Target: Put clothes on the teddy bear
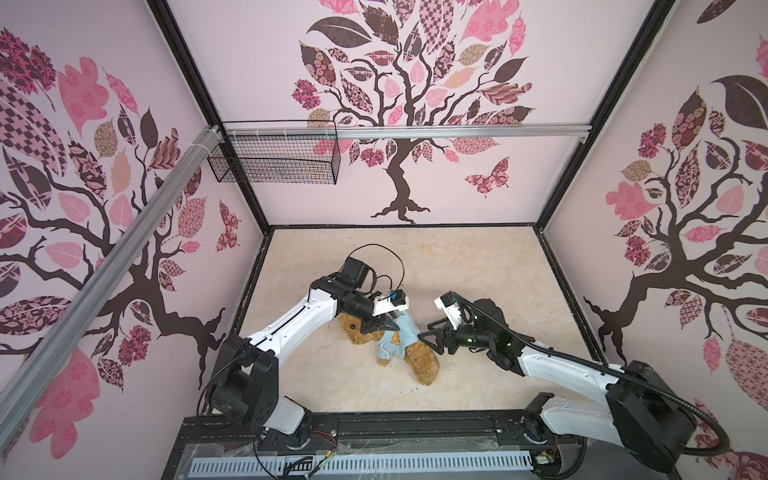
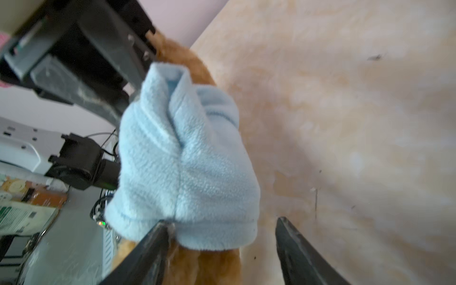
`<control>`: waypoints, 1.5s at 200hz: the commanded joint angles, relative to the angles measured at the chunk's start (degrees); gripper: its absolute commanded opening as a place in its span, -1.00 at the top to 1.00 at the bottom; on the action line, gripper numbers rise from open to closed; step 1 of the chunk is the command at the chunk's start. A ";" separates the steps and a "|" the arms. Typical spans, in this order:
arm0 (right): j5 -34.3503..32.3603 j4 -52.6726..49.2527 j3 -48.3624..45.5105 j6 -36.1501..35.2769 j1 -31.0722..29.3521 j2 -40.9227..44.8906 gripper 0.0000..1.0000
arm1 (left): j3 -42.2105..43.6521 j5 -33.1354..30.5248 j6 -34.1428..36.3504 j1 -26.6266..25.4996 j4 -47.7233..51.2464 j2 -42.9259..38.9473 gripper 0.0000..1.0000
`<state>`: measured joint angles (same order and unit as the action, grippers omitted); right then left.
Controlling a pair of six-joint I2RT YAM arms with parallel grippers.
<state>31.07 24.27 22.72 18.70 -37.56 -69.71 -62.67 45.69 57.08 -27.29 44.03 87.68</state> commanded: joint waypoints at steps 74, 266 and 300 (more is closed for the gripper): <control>-8.88 17.09 -4.60 6.83 -2.11 -8.07 -0.26 | 4.31 -8.84 -20.49 -0.32 -16.13 -8.86 -0.40; -2.01 2.50 -0.64 7.59 -2.30 -0.33 -0.67 | 31.67 -60.86 -46.97 -35.79 -33.84 -23.78 -0.31; -3.01 2.50 -1.24 7.04 -2.53 -3.59 -0.66 | 32.15 -58.33 -47.58 -35.82 -34.98 -22.71 -0.30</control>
<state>28.49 25.36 21.34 25.39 -39.68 -71.05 -31.94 -13.39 10.87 -62.89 11.75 64.25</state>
